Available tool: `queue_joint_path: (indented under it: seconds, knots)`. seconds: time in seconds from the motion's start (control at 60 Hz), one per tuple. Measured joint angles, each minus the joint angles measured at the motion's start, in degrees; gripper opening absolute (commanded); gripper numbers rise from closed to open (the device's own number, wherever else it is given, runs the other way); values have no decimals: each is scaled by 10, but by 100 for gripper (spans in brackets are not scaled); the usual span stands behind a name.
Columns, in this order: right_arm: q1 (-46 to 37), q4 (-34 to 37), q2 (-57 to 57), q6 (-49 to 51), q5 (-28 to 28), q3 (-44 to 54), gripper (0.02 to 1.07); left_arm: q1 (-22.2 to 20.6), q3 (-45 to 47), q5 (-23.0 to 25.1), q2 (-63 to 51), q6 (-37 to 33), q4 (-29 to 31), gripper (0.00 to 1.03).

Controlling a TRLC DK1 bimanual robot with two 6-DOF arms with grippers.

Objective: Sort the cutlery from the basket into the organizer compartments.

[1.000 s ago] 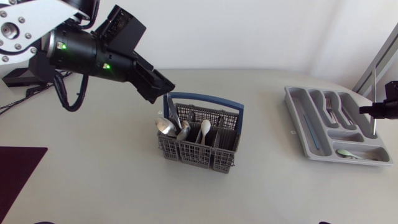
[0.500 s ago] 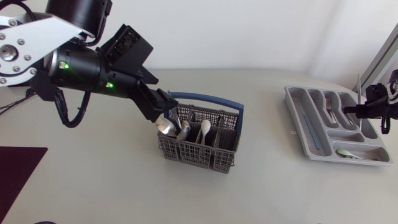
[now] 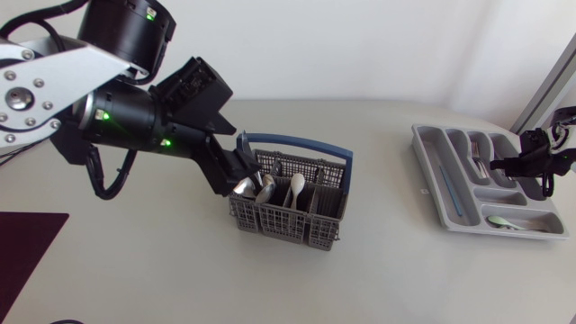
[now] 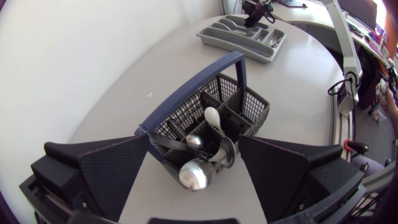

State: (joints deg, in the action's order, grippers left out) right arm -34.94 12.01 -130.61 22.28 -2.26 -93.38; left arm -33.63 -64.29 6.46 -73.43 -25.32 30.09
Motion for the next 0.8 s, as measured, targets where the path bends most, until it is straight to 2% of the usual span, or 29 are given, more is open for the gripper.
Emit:
queue_joint_path:
  seconds: [0.067, 0.2, 0.4, 0.6, 0.8]
  knots:
    - [0, -1, 5, 0, 0, 5, 72, -11, 8, -2, 1, -5, 0, 99]
    - [0, -5, 62, 0, -8, 53, 75, -22, 17, -4, 7, -9, 0, 99]
    - [16, -20, 231, 5, -42, 182, 75, -22, 18, -5, 21, -18, -1, 98]
    - [72, -21, 400, 18, -70, 310, 78, -22, 38, -9, 23, -33, -5, 97]
    - [157, 22, 544, 19, -71, 395, 78, 4, 56, -10, 38, -37, -6, 96]
